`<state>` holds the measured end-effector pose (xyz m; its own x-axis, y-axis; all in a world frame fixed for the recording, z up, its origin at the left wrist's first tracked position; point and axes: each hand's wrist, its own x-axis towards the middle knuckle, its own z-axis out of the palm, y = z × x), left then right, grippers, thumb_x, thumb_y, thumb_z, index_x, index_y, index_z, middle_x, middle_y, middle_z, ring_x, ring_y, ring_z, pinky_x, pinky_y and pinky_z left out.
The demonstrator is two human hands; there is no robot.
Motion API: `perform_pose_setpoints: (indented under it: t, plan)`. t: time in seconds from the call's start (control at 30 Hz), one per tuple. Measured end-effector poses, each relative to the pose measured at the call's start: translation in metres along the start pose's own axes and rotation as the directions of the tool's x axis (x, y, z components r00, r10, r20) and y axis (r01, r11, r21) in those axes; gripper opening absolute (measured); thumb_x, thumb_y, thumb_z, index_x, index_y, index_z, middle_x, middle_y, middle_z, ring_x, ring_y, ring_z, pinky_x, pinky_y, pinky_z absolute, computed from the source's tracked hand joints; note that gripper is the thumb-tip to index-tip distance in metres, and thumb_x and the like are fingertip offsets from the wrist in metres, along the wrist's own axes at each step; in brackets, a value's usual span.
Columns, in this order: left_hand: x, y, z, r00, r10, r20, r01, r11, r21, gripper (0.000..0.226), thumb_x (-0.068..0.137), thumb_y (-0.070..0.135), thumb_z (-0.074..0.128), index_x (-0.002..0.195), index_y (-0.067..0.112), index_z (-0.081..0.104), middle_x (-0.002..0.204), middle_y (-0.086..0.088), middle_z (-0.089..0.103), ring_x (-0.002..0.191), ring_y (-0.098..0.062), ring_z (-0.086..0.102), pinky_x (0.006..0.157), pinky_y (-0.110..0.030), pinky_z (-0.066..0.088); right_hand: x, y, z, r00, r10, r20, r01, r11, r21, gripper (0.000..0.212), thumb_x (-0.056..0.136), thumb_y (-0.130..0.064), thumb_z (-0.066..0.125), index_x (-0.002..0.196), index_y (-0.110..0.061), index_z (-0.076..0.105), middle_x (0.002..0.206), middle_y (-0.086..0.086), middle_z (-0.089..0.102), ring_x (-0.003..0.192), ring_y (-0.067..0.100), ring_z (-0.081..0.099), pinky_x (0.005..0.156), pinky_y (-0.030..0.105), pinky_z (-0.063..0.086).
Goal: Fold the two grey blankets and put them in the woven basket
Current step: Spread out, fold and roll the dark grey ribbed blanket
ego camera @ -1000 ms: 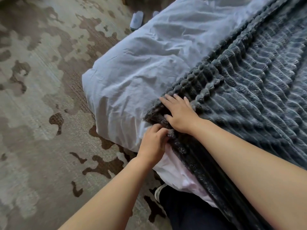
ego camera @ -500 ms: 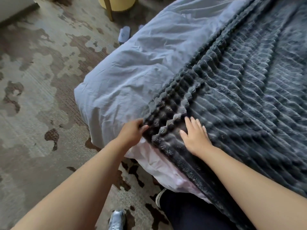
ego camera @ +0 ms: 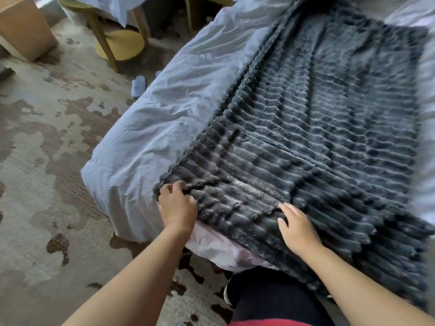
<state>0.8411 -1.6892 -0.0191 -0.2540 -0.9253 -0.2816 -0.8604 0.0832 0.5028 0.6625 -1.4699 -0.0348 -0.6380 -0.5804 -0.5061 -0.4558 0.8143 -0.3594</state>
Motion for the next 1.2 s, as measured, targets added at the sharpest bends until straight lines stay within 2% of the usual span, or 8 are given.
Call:
perform_pose_setpoints:
  t: [0.17, 0.4, 0.57, 0.7, 0.87, 1.0, 1.1, 1.2]
  plan:
    - [-0.065, 0.027, 0.040, 0.899, 0.292, 0.328, -0.339, 0.936, 0.097, 0.051, 0.087, 0.013, 0.046, 0.137, 0.021, 0.048, 0.146, -0.005, 0.036, 0.130, -0.027, 0.035, 0.106, -0.038, 0.036, -0.064, 0.058, 0.000, 0.923, 0.337, -0.183, -0.295, 0.929, 0.223, 0.035, 0.097, -0.020, 0.046, 0.130, -0.014, 0.054, 0.137, 0.002, 0.049, 0.120, 0.022, 0.049, 0.097, 0.032, 0.042]
    - [-0.097, 0.042, 0.100, 0.782, 0.208, 0.588, -0.447, 0.845, 0.296, 0.058, 0.093, 0.026, 0.046, 0.148, 0.021, 0.030, 0.155, -0.009, 0.025, 0.142, -0.029, 0.023, 0.115, -0.038, 0.026, -0.139, 0.154, 0.027, 0.500, 0.866, -0.018, -0.672, 0.401, 0.623, 0.063, 0.088, -0.031, 0.064, 0.139, -0.002, 0.041, 0.133, 0.023, 0.049, 0.119, 0.038, 0.049, 0.098, 0.044, 0.041]
    - [-0.097, 0.034, 0.086, 0.944, -0.224, 0.244, 0.256, 0.960, -0.111, 0.045, 0.083, 0.023, 0.059, 0.126, 0.012, 0.054, 0.130, -0.018, 0.050, 0.101, -0.030, 0.054, 0.091, -0.037, 0.047, -0.144, 0.153, 0.047, 0.435, 0.800, 0.413, -0.416, -0.228, 0.880, 0.060, 0.086, -0.041, 0.066, 0.120, 0.006, 0.053, 0.082, 0.014, 0.059, 0.074, 0.028, 0.061, 0.074, 0.041, 0.053]
    - [-0.078, 0.012, 0.073, 0.647, -0.546, 0.531, 0.762, 0.490, -0.424, 0.081, 0.079, 0.059, 0.062, 0.139, 0.010, 0.039, 0.145, -0.014, 0.042, 0.125, -0.032, 0.049, 0.104, -0.048, 0.040, -0.123, 0.145, 0.063, 0.598, 0.539, 0.593, -0.084, -0.693, 0.716, 0.079, 0.084, -0.052, 0.064, 0.145, -0.013, 0.032, 0.137, 0.018, 0.044, 0.129, 0.032, 0.044, 0.108, 0.046, 0.038]
    - [-0.015, 0.012, 0.061, 0.703, -0.302, 0.643, 0.709, 0.239, -0.663, 0.038, 0.095, 0.048, 0.049, 0.115, 0.019, 0.062, 0.119, -0.006, 0.064, 0.104, -0.023, 0.062, 0.097, -0.040, 0.047, -0.109, 0.161, 0.042, 0.468, 0.659, 0.589, 0.207, -0.730, 0.652, 0.045, 0.093, -0.032, 0.058, 0.135, -0.021, 0.047, 0.140, 0.010, 0.049, 0.120, 0.026, 0.051, 0.096, 0.044, 0.044]
    - [0.011, 0.025, 0.050, 0.633, -0.414, 0.654, 0.751, 0.126, -0.648, 0.021, 0.096, 0.026, 0.049, 0.082, 0.019, 0.062, 0.067, 0.002, 0.070, 0.088, -0.011, 0.066, 0.047, -0.027, 0.053, -0.113, 0.174, 0.026, 0.455, 0.773, 0.441, 0.156, -0.558, 0.815, 0.049, 0.080, 0.006, 0.061, 0.120, -0.020, 0.052, 0.125, 0.028, 0.053, 0.107, 0.044, 0.055, 0.092, 0.052, 0.046]
    - [0.000, 0.025, 0.037, 0.701, -0.318, 0.639, 0.699, 0.127, -0.704, 0.028, 0.101, 0.020, 0.037, 0.086, 0.017, 0.061, 0.077, 0.002, 0.072, 0.100, -0.014, 0.064, 0.075, -0.033, 0.055, -0.137, 0.158, 0.016, 0.462, 0.761, 0.454, 0.305, -0.618, 0.725, 0.018, 0.085, 0.000, 0.057, 0.102, -0.007, 0.055, 0.121, 0.040, 0.047, 0.093, 0.045, 0.055, 0.097, 0.059, 0.044]
    - [-0.009, 0.018, 0.014, 0.672, -0.314, 0.671, 0.712, 0.023, -0.702, 0.027, 0.099, 0.018, 0.041, 0.110, 0.013, 0.066, 0.115, -0.005, 0.069, 0.114, -0.022, 0.060, 0.102, -0.040, 0.045, -0.155, 0.134, 0.000, 0.622, 0.636, 0.457, 0.344, -0.746, 0.570, 0.024, 0.097, -0.022, 0.047, 0.116, -0.023, 0.062, 0.131, 0.007, 0.060, 0.119, 0.026, 0.056, 0.106, 0.041, 0.042]
